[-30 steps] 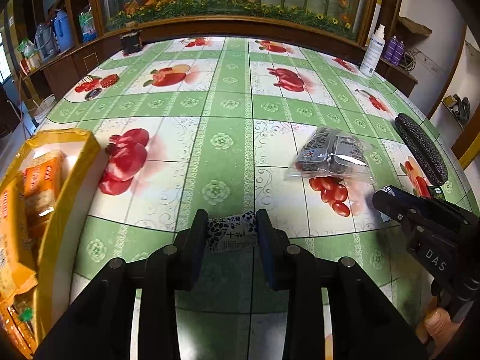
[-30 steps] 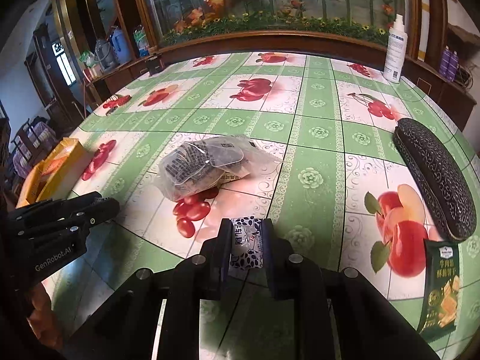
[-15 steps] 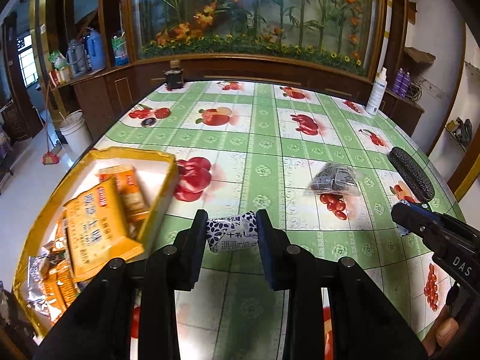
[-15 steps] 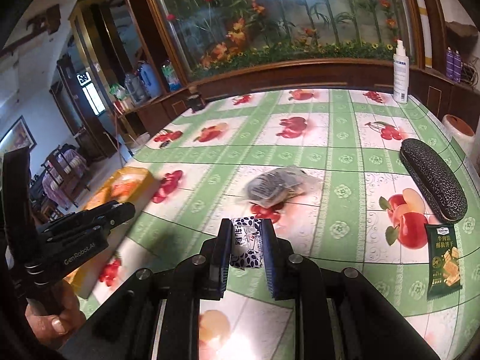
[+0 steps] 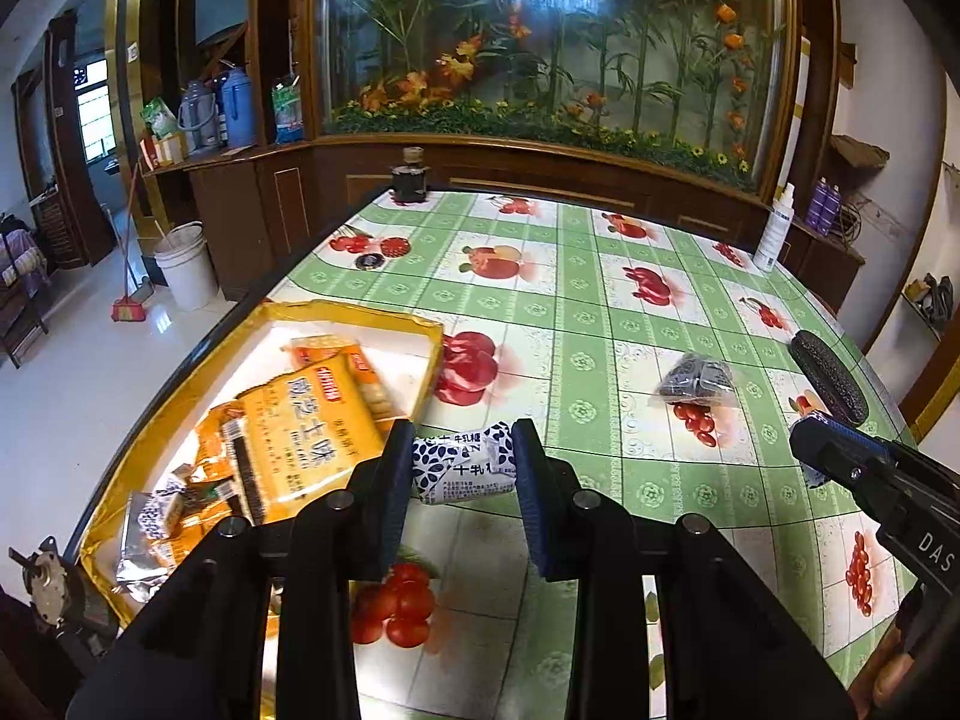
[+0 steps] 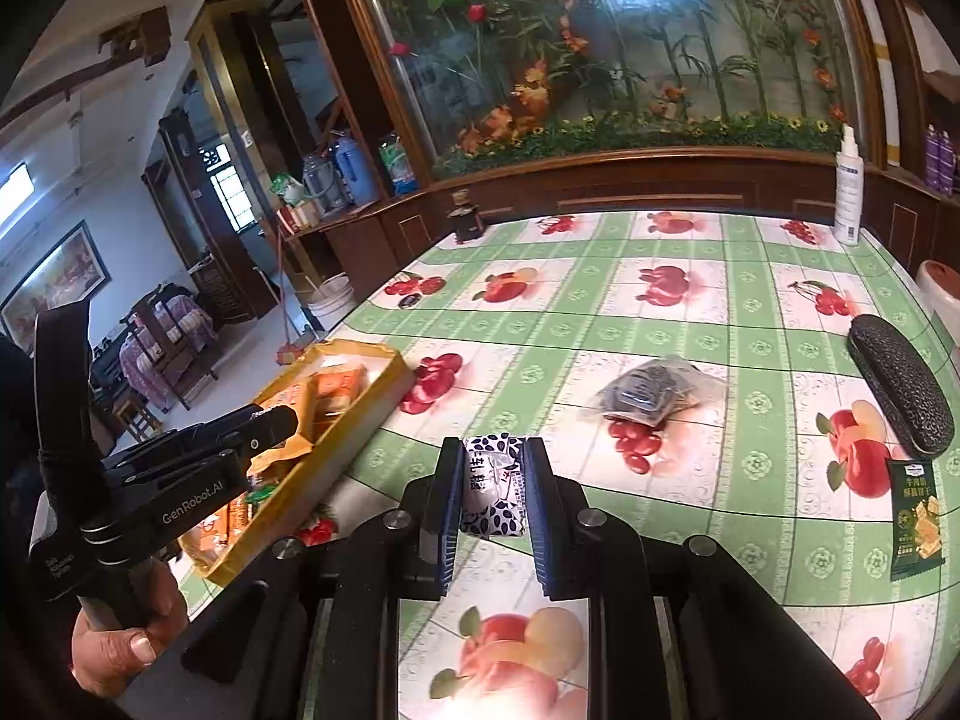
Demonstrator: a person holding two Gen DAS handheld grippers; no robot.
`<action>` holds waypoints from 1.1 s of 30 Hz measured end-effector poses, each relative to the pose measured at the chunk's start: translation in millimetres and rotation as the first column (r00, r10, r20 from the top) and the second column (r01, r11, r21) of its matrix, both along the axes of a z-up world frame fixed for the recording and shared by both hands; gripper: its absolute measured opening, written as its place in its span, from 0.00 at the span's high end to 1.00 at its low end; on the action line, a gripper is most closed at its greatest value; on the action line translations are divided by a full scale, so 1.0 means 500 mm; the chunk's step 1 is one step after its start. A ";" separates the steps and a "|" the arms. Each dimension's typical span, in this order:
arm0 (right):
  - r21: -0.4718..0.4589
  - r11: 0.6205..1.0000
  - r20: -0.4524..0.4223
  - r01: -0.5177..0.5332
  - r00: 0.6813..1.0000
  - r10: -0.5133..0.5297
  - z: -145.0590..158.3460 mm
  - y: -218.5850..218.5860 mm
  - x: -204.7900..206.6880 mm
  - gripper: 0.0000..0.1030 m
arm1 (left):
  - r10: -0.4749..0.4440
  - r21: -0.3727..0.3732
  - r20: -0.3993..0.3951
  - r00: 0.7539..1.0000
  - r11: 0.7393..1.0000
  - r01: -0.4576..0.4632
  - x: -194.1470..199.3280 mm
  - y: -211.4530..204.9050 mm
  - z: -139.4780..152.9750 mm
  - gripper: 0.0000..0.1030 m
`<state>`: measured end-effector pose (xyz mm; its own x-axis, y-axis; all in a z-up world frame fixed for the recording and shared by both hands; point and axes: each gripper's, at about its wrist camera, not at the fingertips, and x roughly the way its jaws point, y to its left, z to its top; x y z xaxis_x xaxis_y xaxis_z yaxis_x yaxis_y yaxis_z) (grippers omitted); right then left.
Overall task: Organize snacks
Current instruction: 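Carry both candies over the tray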
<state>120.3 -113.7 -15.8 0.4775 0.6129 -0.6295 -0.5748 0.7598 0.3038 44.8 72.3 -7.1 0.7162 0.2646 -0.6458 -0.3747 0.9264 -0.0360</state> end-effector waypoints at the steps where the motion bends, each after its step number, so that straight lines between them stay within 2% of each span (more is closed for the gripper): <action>1: 0.002 1.000 0.003 -0.006 1.000 0.006 0.003 0.007 -0.005 0.79 | 0.007 0.002 0.004 1.000 1.000 -0.007 -0.006 0.005 0.002 0.71; 9: 0.006 0.999 0.014 -0.045 0.999 0.045 0.017 0.048 -0.032 0.79 | 0.046 -0.010 0.021 0.999 0.999 -0.046 -0.044 0.047 0.008 0.71; 19: -0.031 0.997 0.021 -0.074 0.997 0.075 0.013 0.094 -0.040 0.81 | 0.098 -0.042 0.028 0.995 0.994 -0.096 -0.074 0.104 0.002 0.71; 26: -0.070 0.989 -0.035 -0.128 0.991 0.126 -0.045 0.146 -0.031 0.77 | 0.115 -0.055 0.028 0.993 0.992 -0.113 -0.086 0.125 -0.003 0.71; 27: -0.082 0.987 -0.046 -0.138 0.990 0.134 -0.059 0.157 -0.028 0.76 | 0.116 -0.056 0.026 0.993 0.992 -0.114 -0.086 0.127 -0.003 0.71; 30: -0.117 0.979 -0.061 -0.168 0.985 0.162 -0.106 0.192 -0.020 0.57 | 0.114 -0.056 0.020 0.993 0.992 -0.112 -0.087 0.130 -0.007 0.71; 33: -0.163 0.968 -0.071 -0.190 0.981 0.181 -0.144 0.227 -0.011 0.56 | 0.115 -0.060 0.014 0.993 0.992 -0.114 -0.087 0.134 -0.011 0.71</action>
